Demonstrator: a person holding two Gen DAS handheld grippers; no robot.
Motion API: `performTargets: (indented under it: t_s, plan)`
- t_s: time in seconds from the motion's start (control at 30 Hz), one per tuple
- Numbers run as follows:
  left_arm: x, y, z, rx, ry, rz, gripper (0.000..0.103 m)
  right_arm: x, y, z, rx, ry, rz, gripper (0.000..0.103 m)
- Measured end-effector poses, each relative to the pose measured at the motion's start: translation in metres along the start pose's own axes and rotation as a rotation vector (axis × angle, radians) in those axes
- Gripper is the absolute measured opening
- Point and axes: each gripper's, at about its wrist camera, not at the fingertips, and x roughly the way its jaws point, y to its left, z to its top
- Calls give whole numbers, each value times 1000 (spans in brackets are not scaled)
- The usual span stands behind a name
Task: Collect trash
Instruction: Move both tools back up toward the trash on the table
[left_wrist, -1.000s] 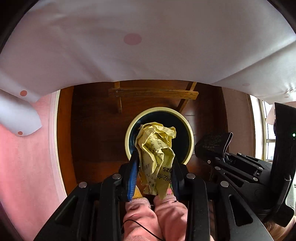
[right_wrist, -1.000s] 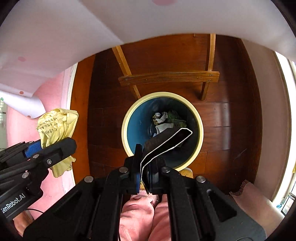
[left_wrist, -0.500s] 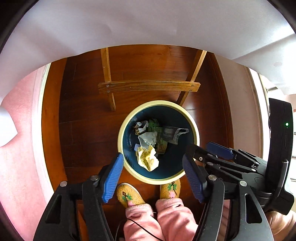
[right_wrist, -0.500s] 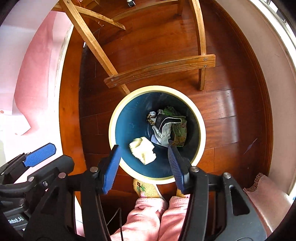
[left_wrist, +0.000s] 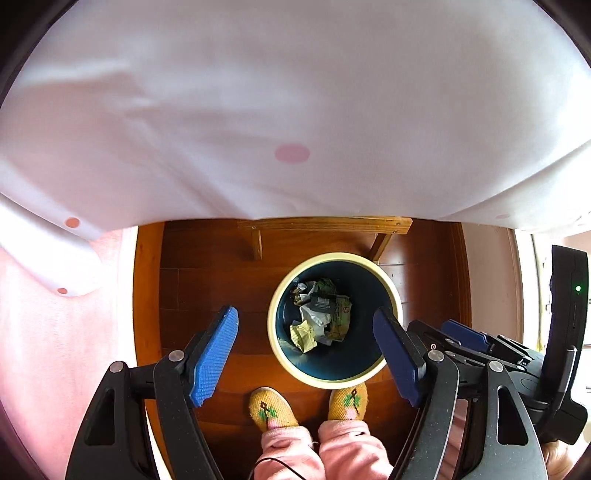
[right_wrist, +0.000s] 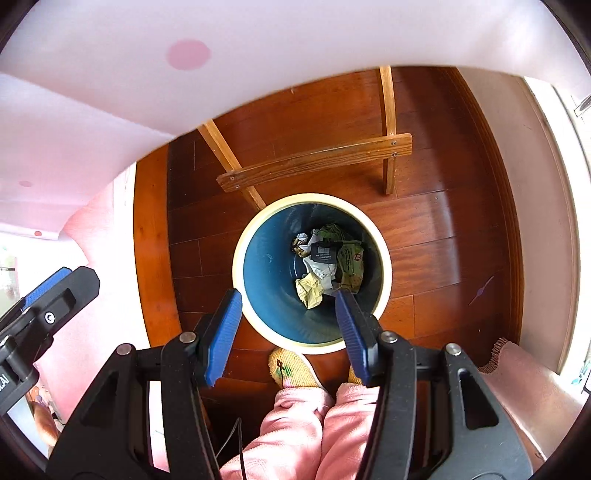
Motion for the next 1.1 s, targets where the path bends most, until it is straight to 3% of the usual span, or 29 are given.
performTargets:
  t_s: [0.17, 0.37, 0.73, 0.97, 1.1]
  plan:
    - [-55, -8, 8, 75, -35, 10, 77, -50, 18, -3, -28, -18, -2, 50]
    - [-137, -9, 14, 78, -88, 9, 77, -128, 40, -7, -36, -74, 4, 50]
    - [-300, -6, 42, 167, -307, -41, 77, -270, 80, -5, -38, -297, 3, 50]
    - [-368, 6, 77, 153, -430, -62, 77, -337, 114, 12, -57, -412, 33, 50]
    - [-393, 11, 101, 148, -477, -63, 77, -365, 134, 29, -79, -480, -5, 50]
